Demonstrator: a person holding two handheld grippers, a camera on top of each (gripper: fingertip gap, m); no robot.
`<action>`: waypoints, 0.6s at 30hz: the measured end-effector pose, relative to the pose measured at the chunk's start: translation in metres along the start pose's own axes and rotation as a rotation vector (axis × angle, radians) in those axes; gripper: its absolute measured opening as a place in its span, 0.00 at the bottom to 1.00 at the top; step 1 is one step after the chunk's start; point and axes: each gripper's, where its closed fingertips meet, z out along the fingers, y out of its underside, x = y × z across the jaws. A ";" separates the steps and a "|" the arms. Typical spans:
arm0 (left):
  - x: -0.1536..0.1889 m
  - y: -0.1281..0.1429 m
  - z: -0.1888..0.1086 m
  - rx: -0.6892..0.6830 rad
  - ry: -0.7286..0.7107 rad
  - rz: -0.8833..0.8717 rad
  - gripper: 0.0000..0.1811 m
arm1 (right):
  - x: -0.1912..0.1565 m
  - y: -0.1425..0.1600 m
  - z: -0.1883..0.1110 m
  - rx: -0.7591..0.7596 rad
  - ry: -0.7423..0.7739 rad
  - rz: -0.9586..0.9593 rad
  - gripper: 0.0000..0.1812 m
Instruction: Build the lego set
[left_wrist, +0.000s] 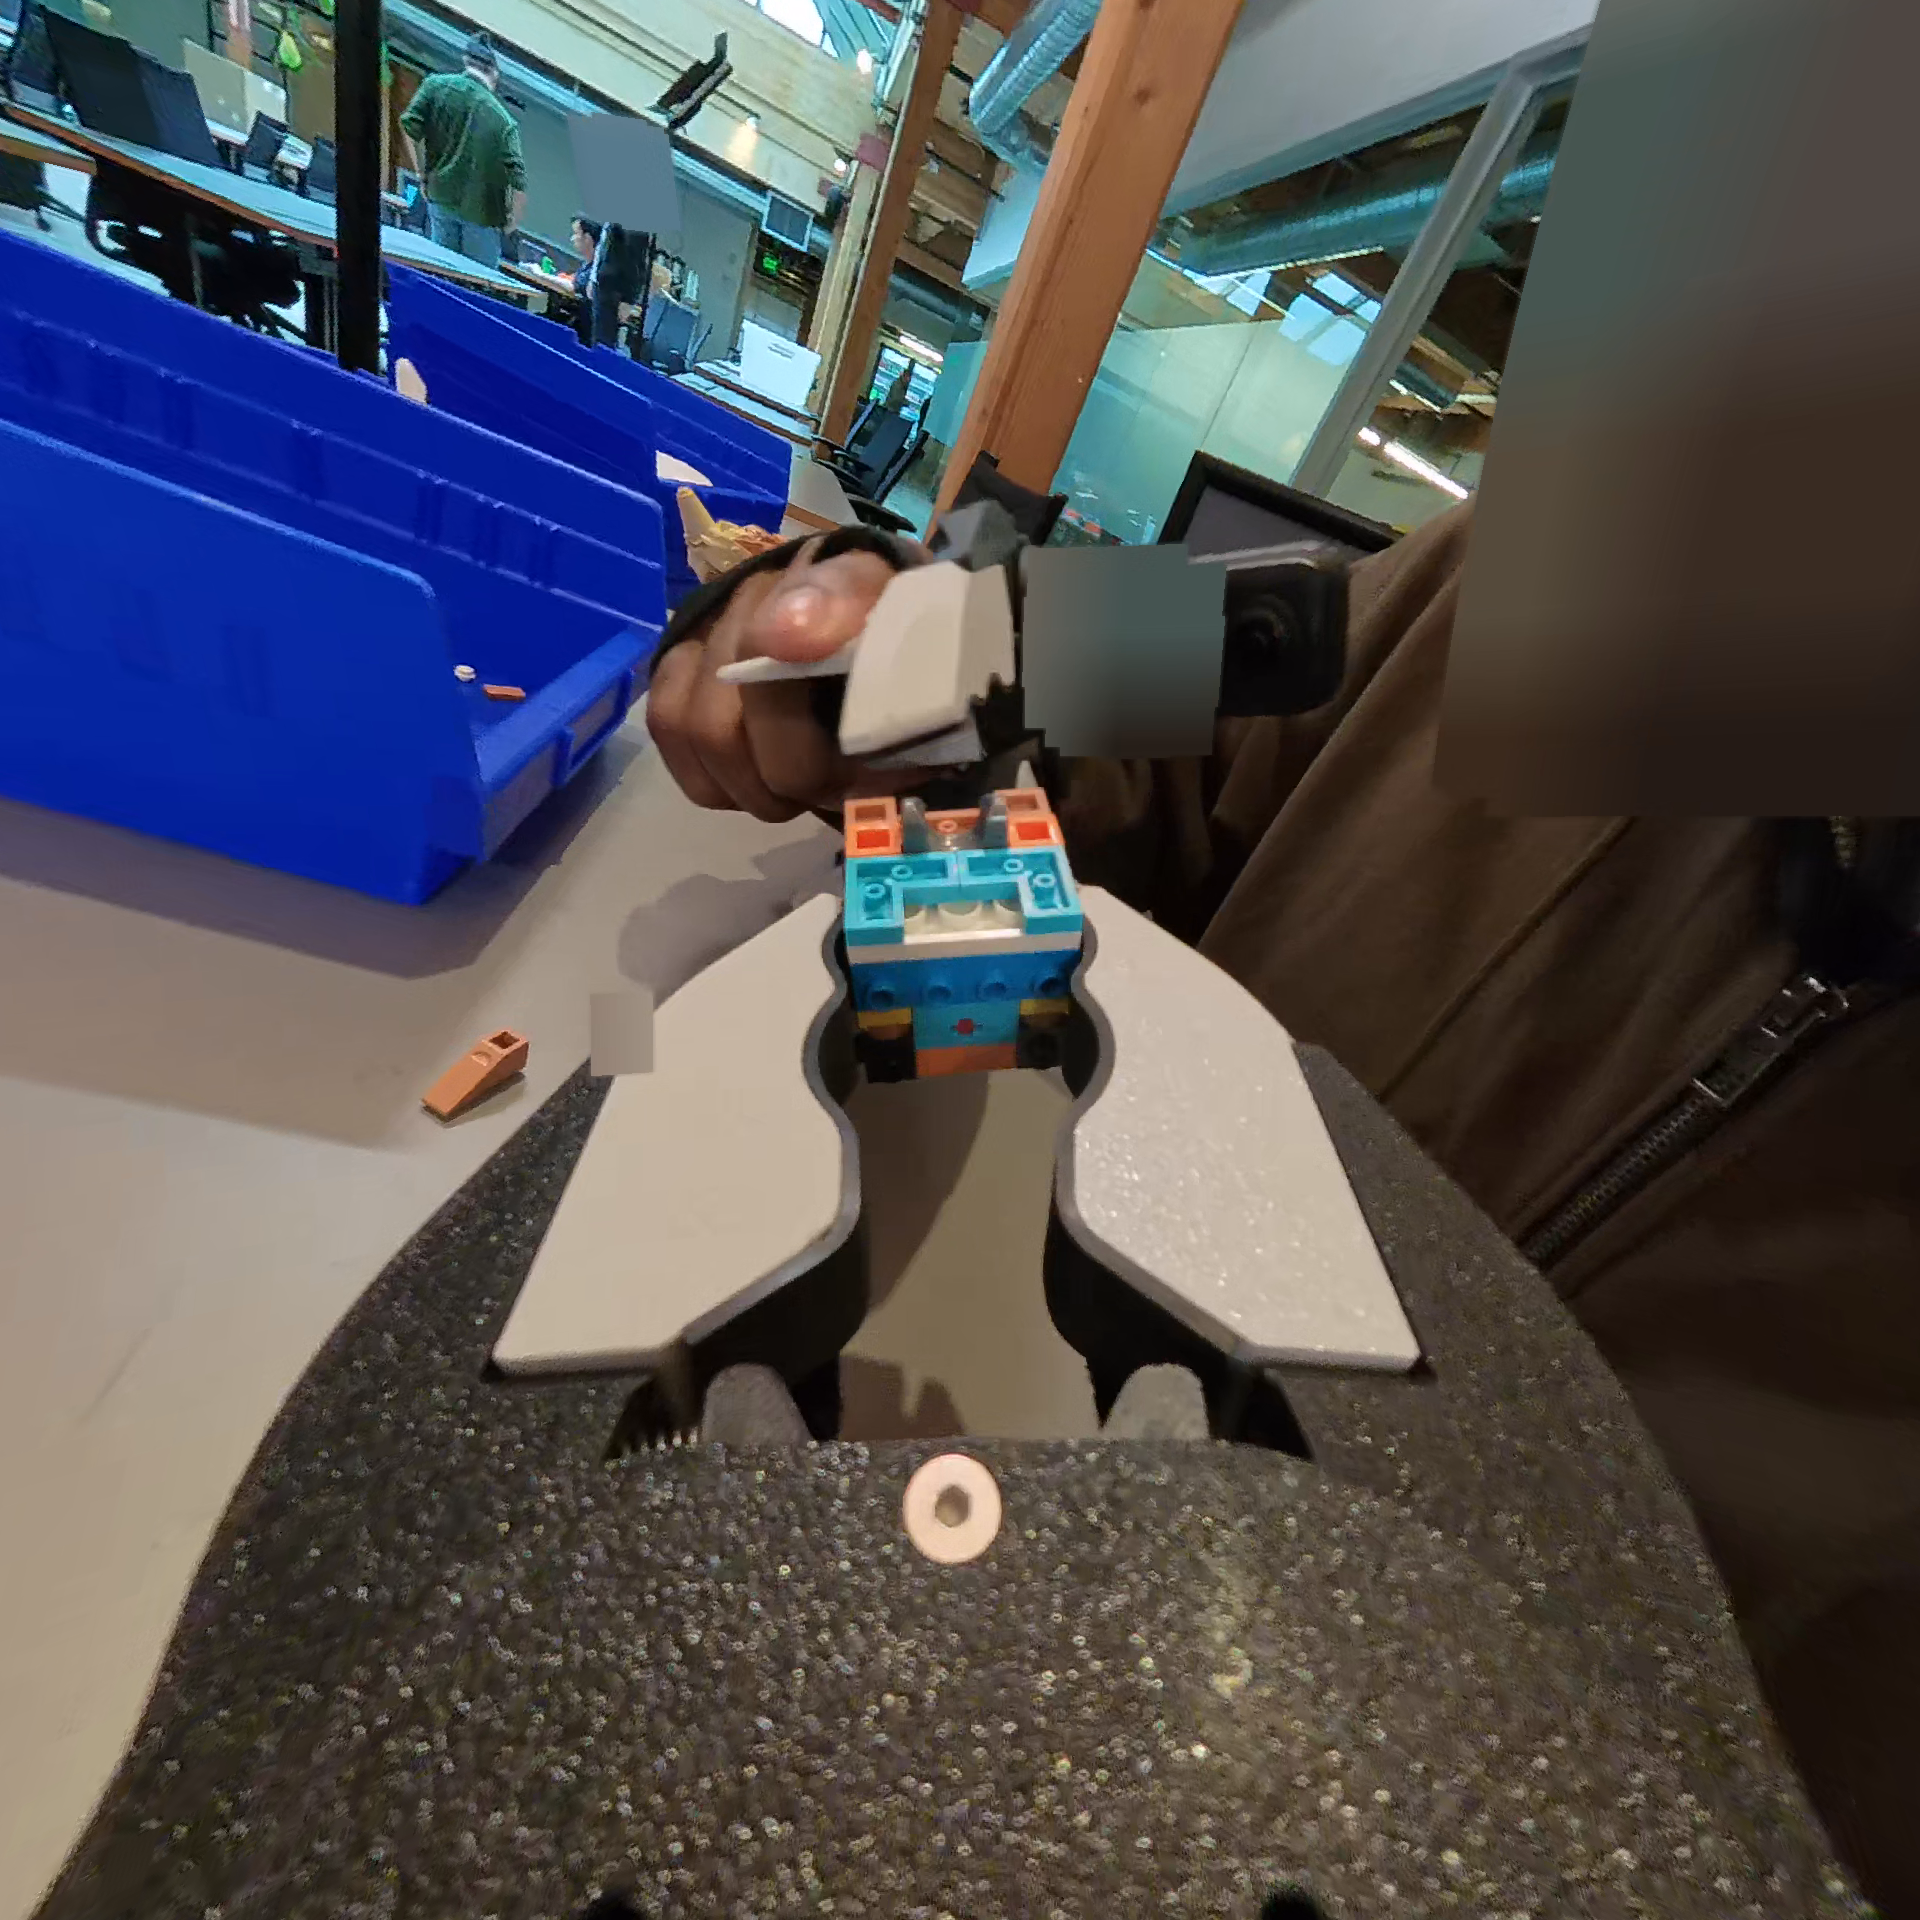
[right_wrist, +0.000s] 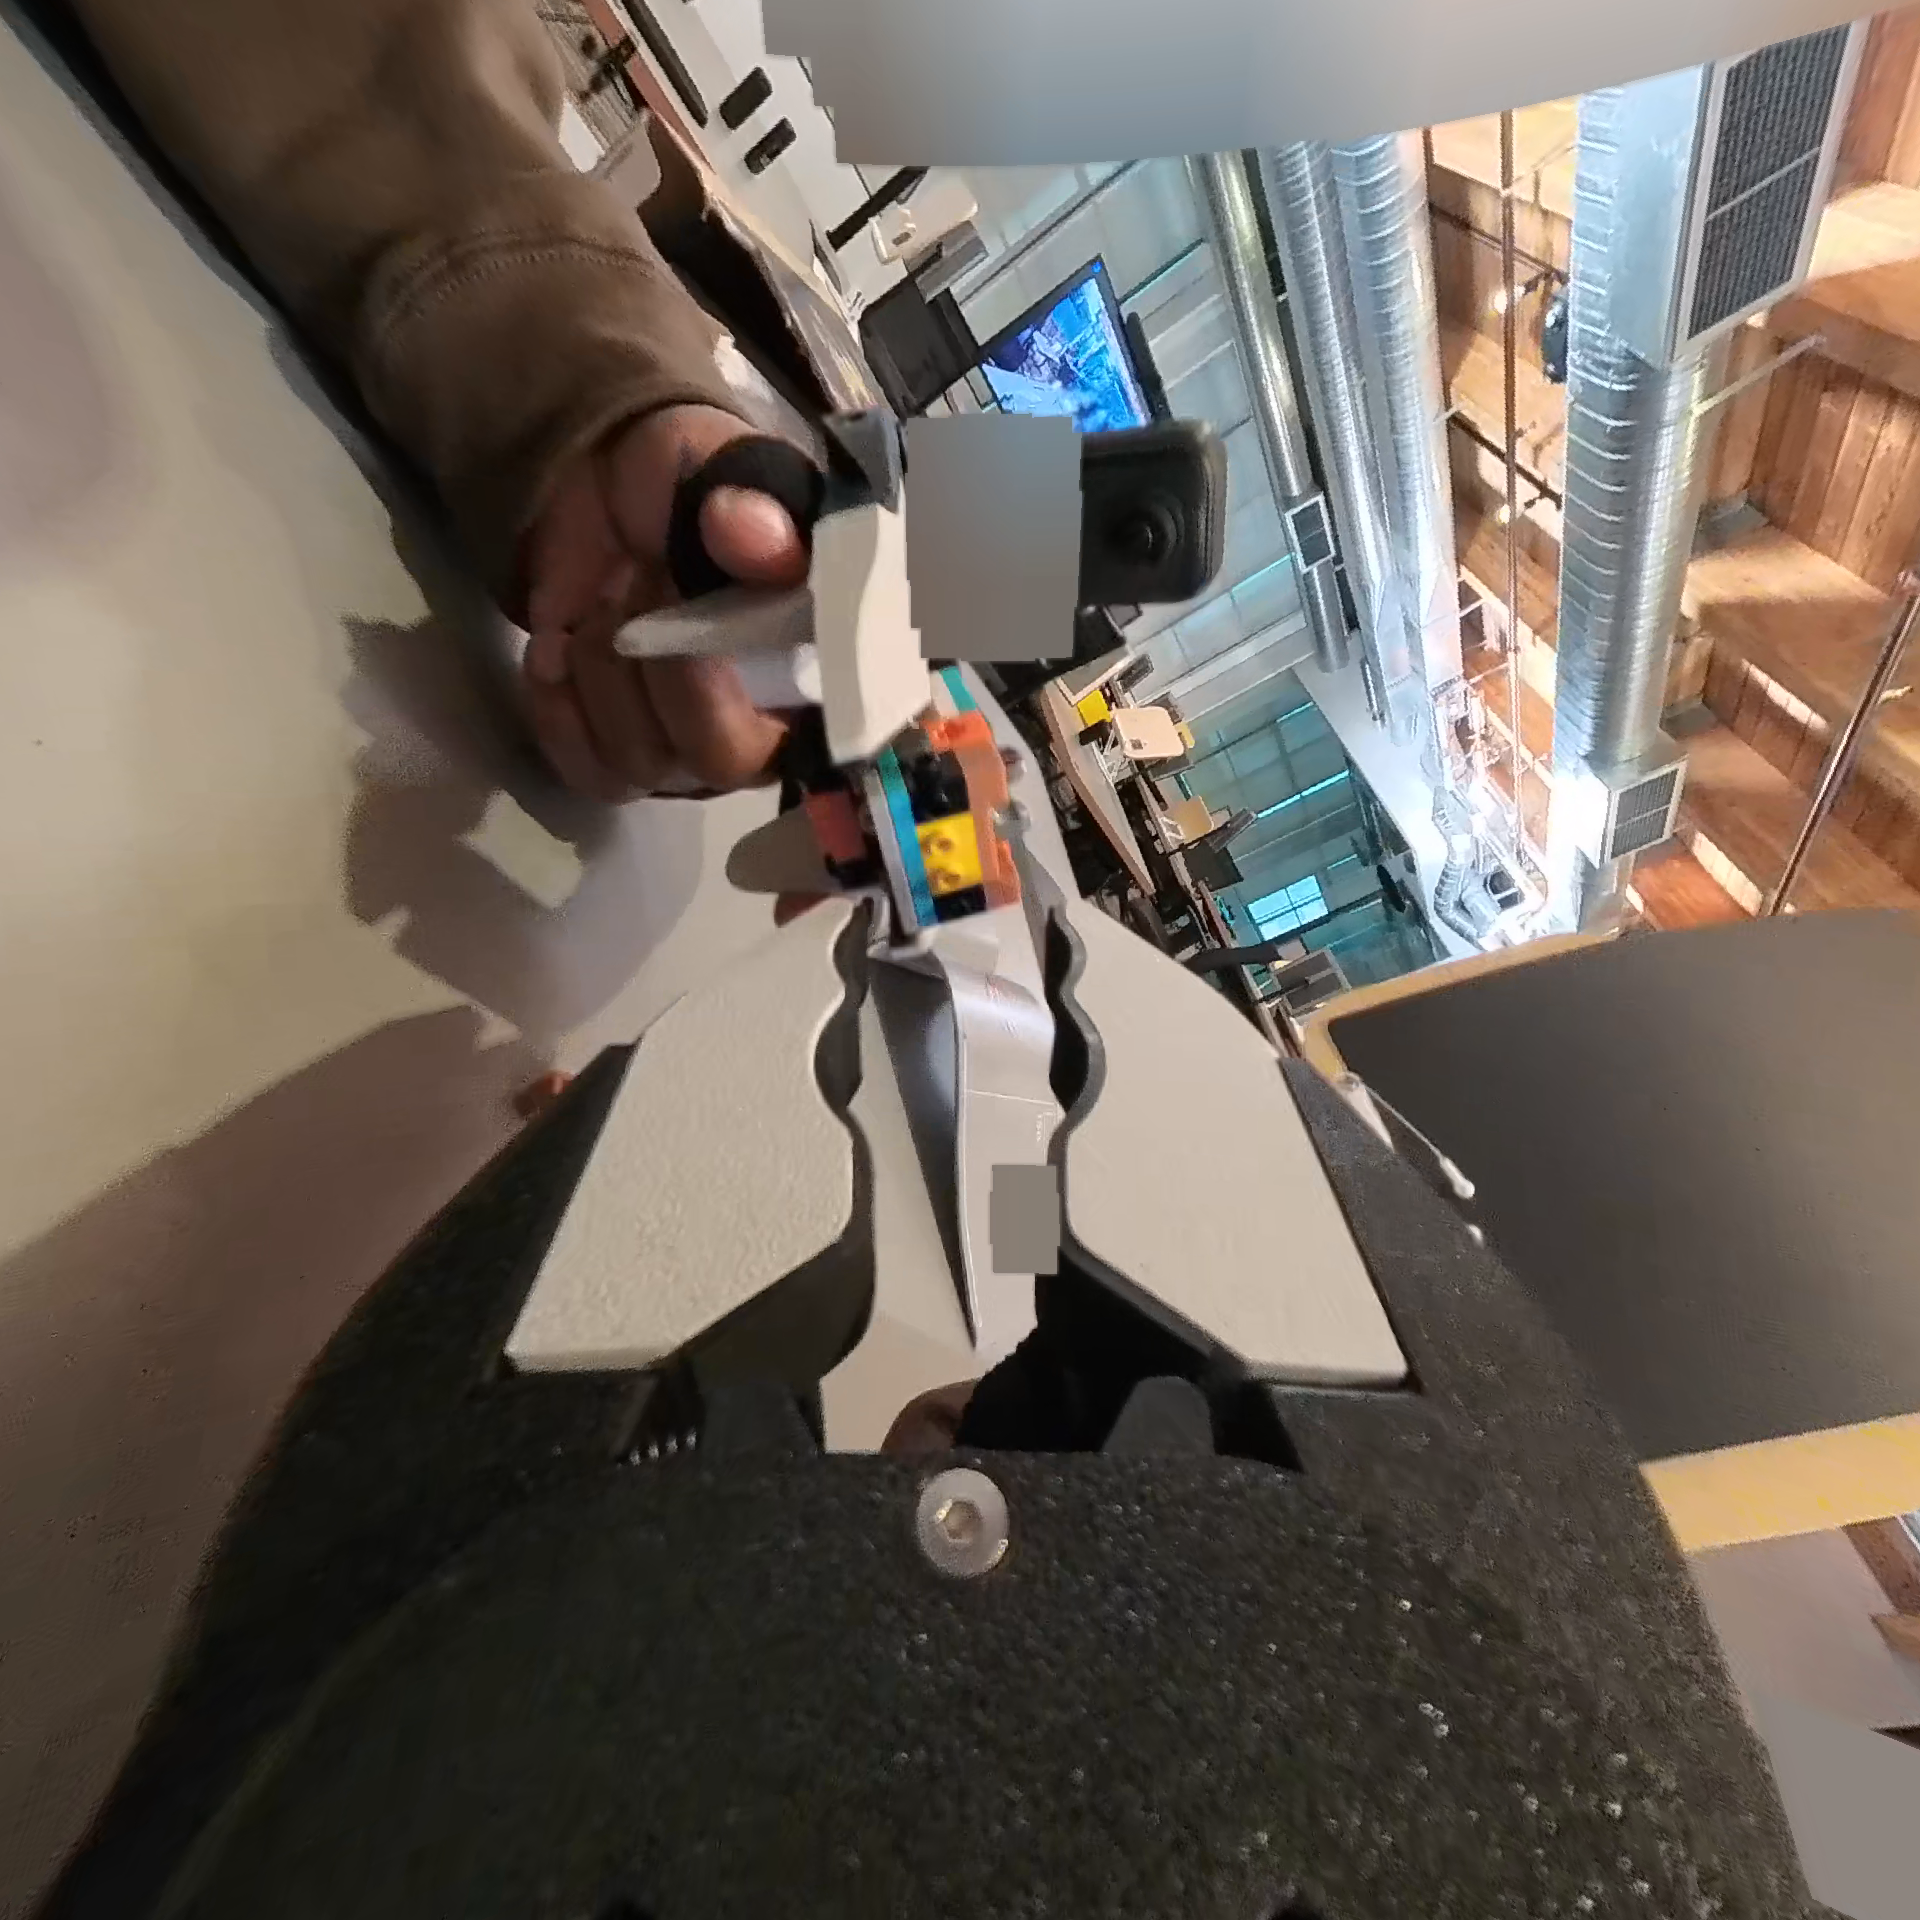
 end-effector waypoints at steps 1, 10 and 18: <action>0.001 0.001 0.000 -0.005 0.005 0.006 0.20 | 0.001 0.003 0.000 -0.003 0.003 0.009 0.18; 0.005 0.013 0.003 -0.054 0.065 -0.032 0.20 | -0.013 0.001 0.004 -0.003 -0.034 -0.038 0.13; 0.005 0.015 0.004 -0.070 0.065 -0.040 0.20 | -0.015 0.002 0.004 -0.012 -0.053 -0.049 0.13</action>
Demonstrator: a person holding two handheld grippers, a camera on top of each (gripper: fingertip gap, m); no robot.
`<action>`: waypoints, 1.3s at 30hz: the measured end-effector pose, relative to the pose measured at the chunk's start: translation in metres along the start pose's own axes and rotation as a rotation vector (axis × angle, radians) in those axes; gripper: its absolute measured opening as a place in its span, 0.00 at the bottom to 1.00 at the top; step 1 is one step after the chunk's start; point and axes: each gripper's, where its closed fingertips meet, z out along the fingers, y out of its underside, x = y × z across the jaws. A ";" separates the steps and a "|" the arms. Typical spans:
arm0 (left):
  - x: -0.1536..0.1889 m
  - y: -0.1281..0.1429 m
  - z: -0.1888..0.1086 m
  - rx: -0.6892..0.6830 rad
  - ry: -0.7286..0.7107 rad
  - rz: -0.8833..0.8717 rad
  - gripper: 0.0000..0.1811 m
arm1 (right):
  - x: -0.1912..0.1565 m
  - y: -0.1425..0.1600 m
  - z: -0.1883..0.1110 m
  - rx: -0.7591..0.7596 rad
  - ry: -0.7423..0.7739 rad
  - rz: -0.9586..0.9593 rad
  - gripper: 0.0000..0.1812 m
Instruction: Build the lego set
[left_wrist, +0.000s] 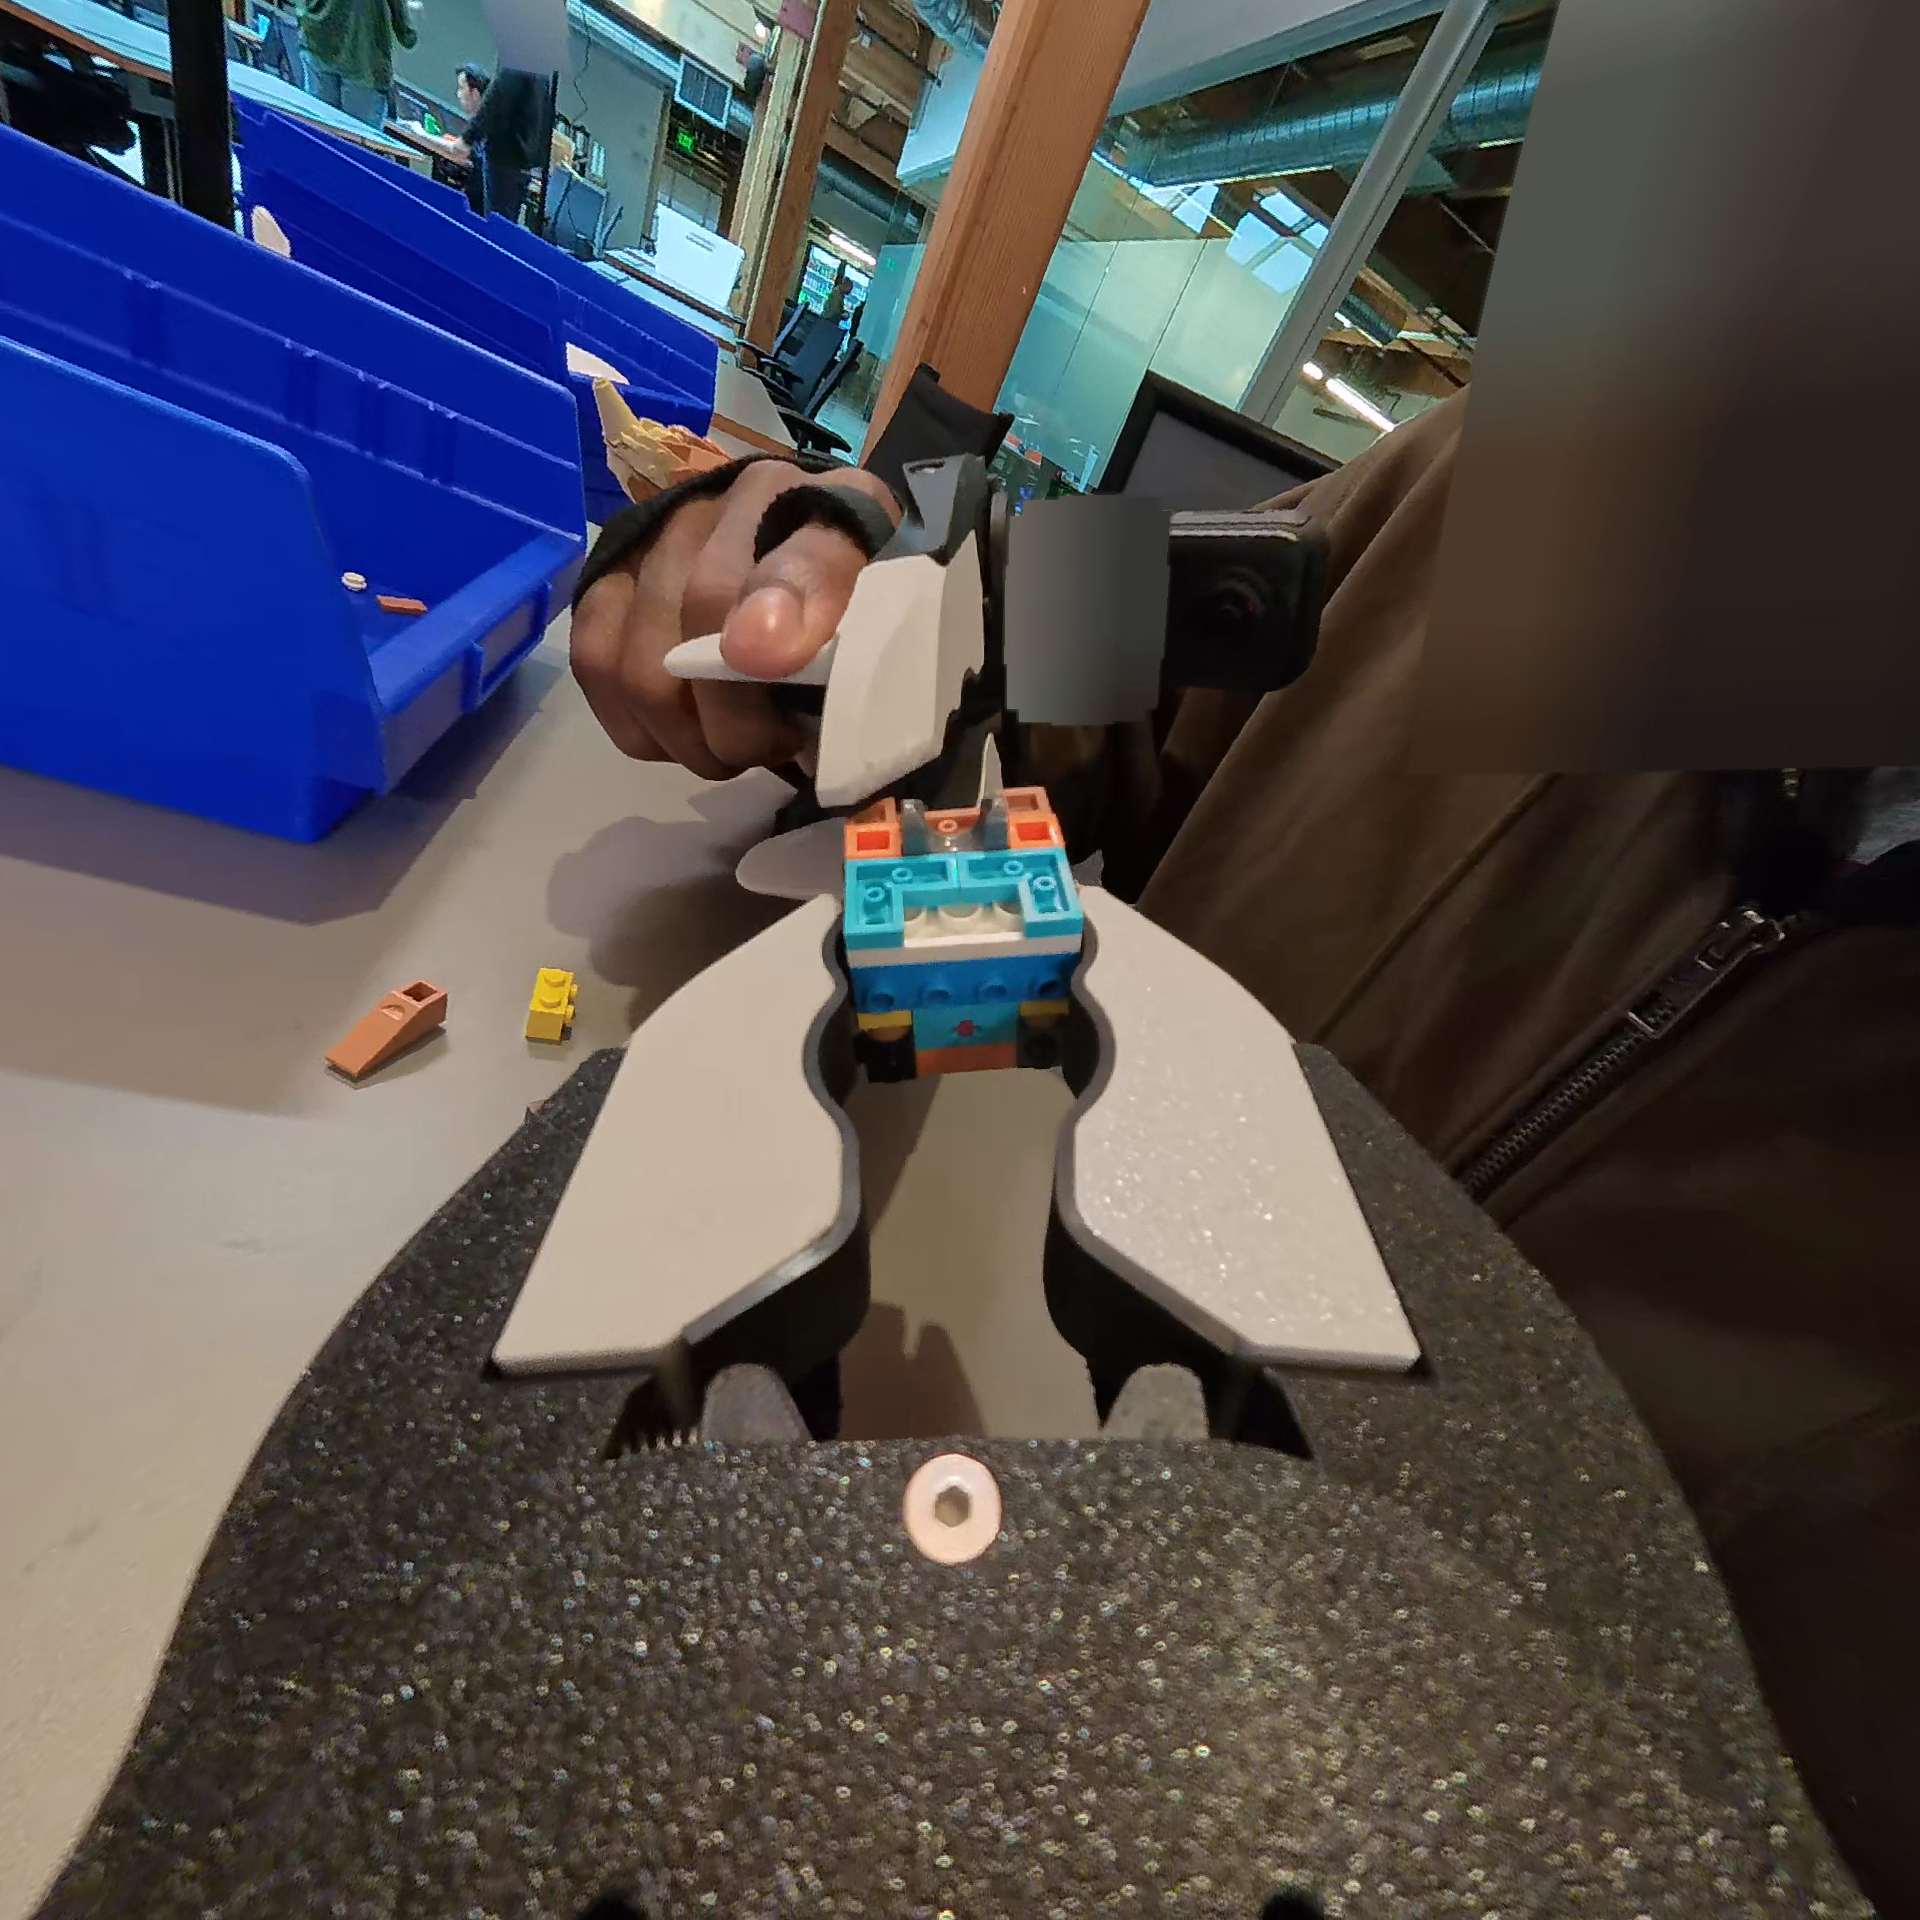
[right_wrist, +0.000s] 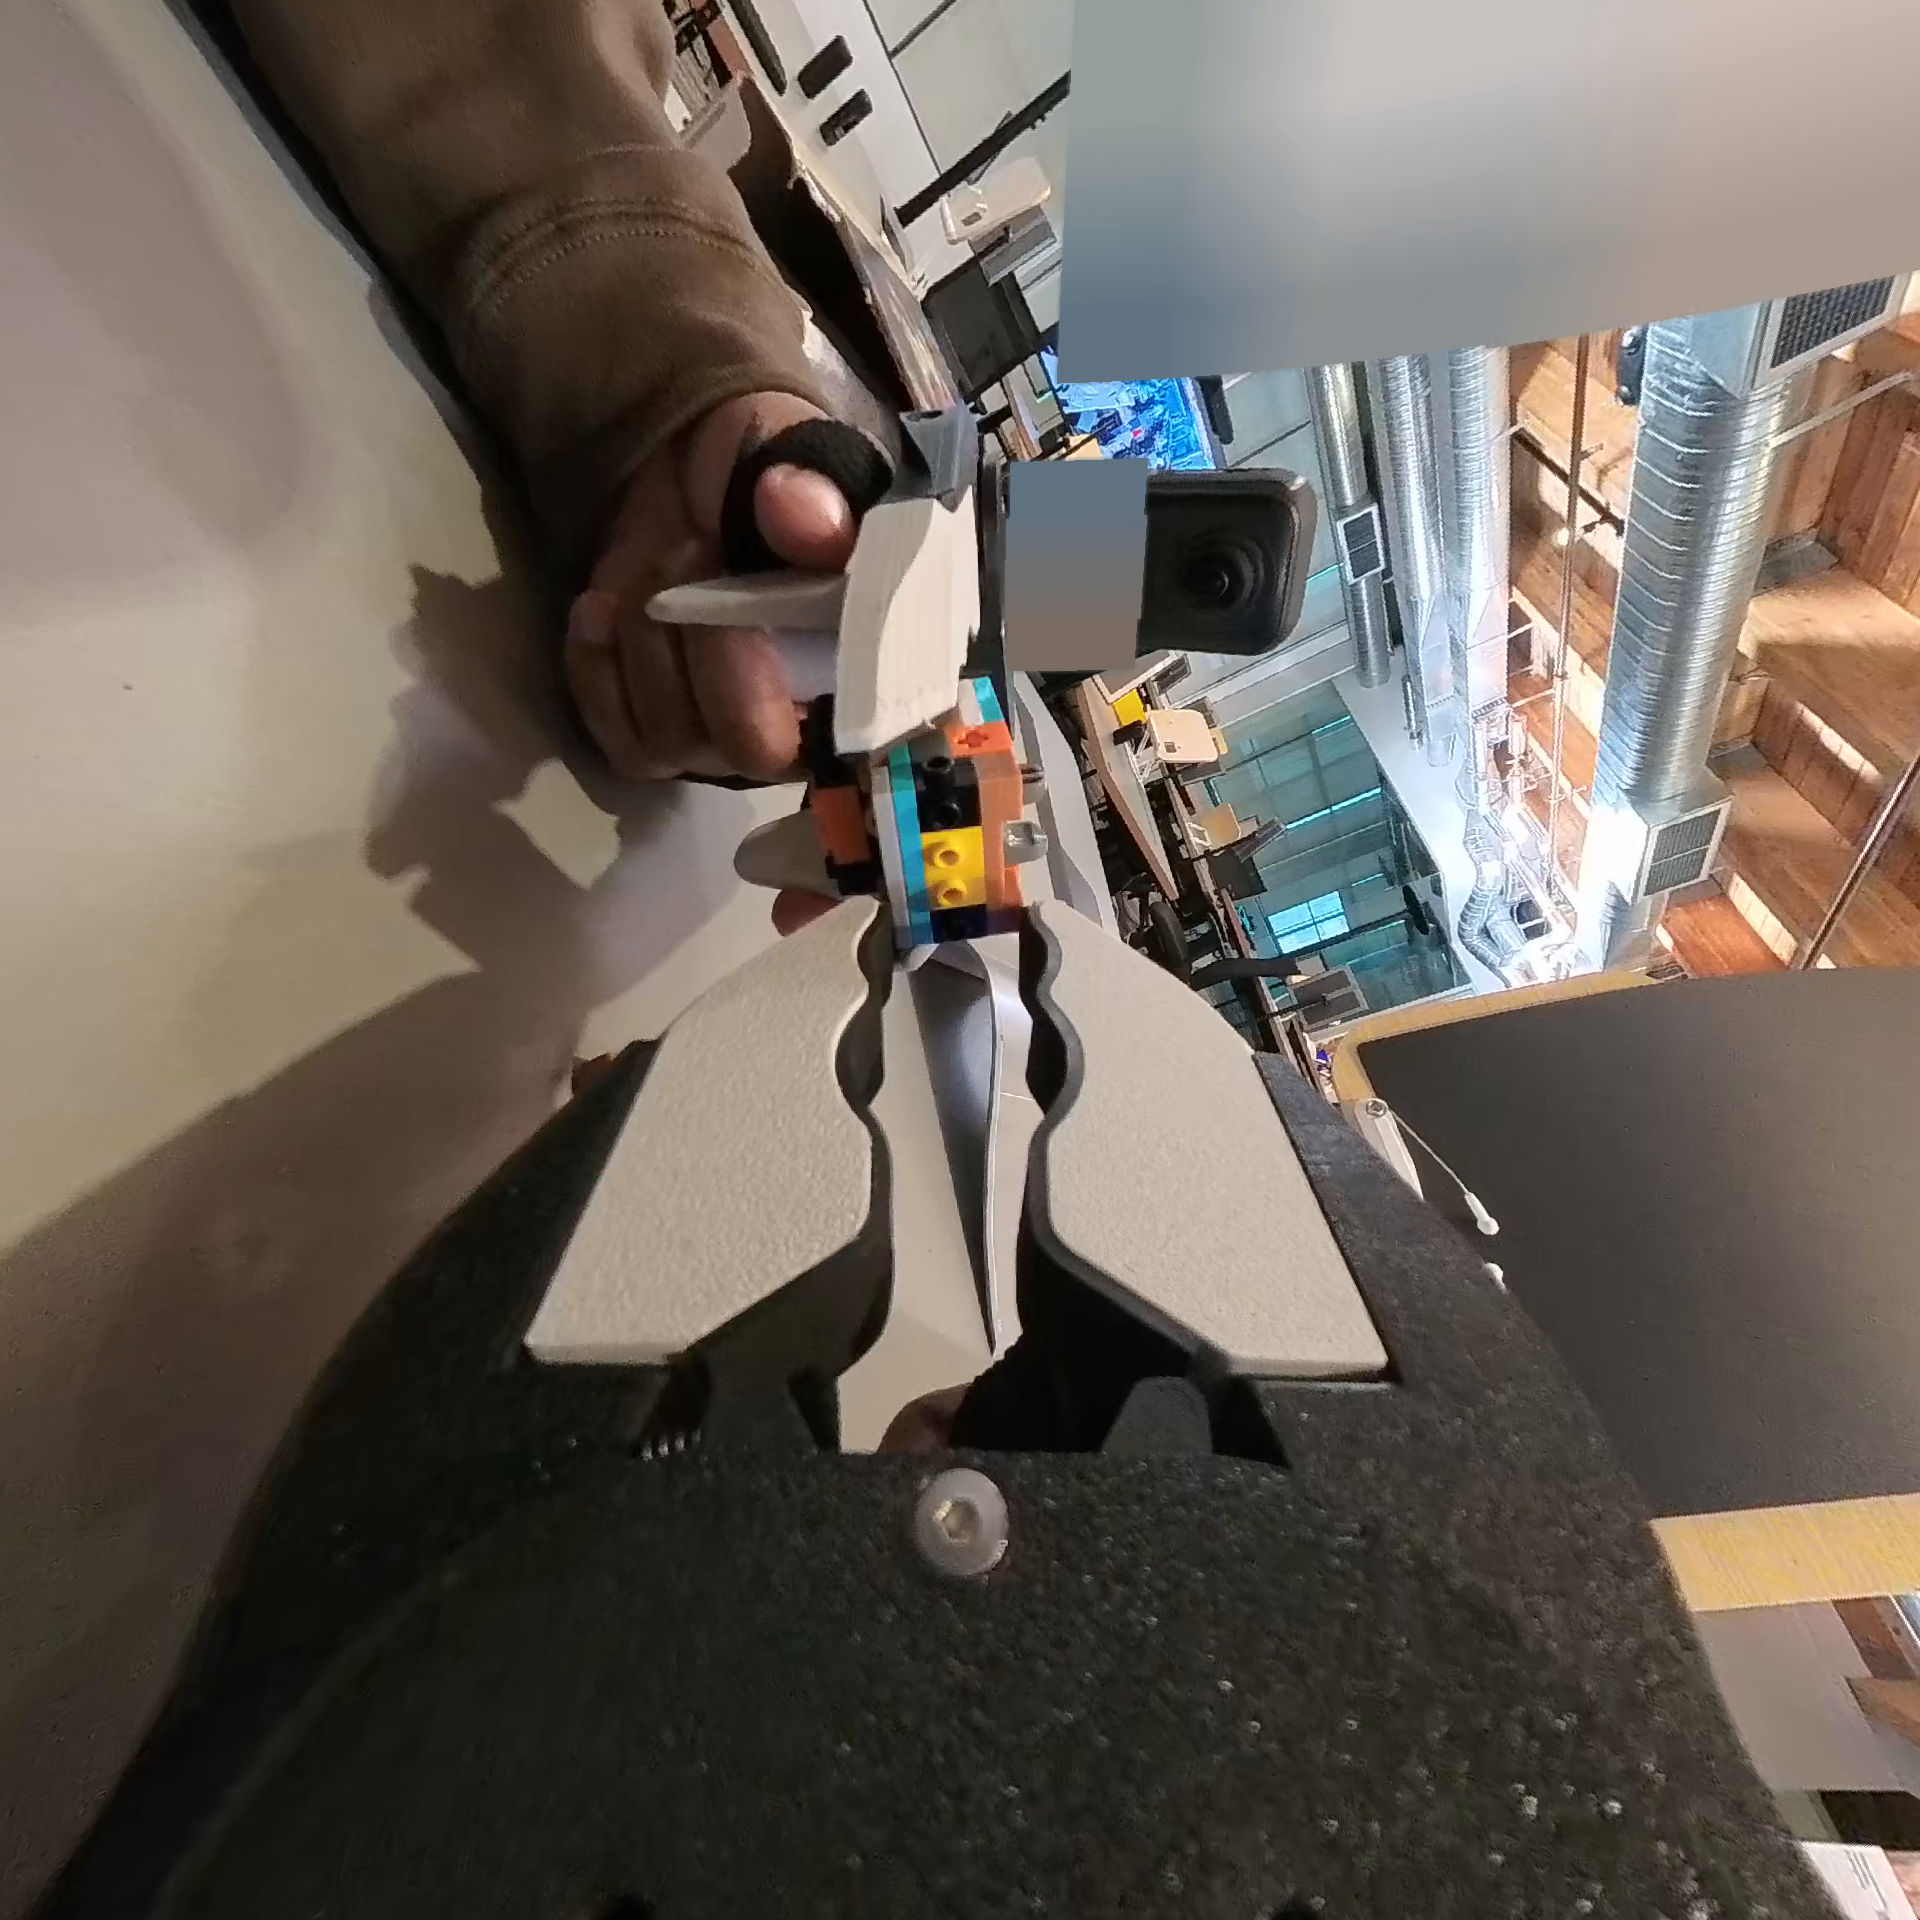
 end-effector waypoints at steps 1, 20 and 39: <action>0.000 0.000 0.000 0.000 -0.003 -0.001 0.20 | 0.000 0.001 0.000 -0.003 0.001 -0.002 0.13; -0.054 -0.021 -0.036 0.070 -0.467 0.321 0.20 | 0.002 0.046 0.008 -0.110 0.012 0.496 0.13; -0.075 -0.001 -0.050 -0.068 -0.537 0.151 0.20 | 0.018 0.094 0.000 -0.252 0.045 0.962 0.00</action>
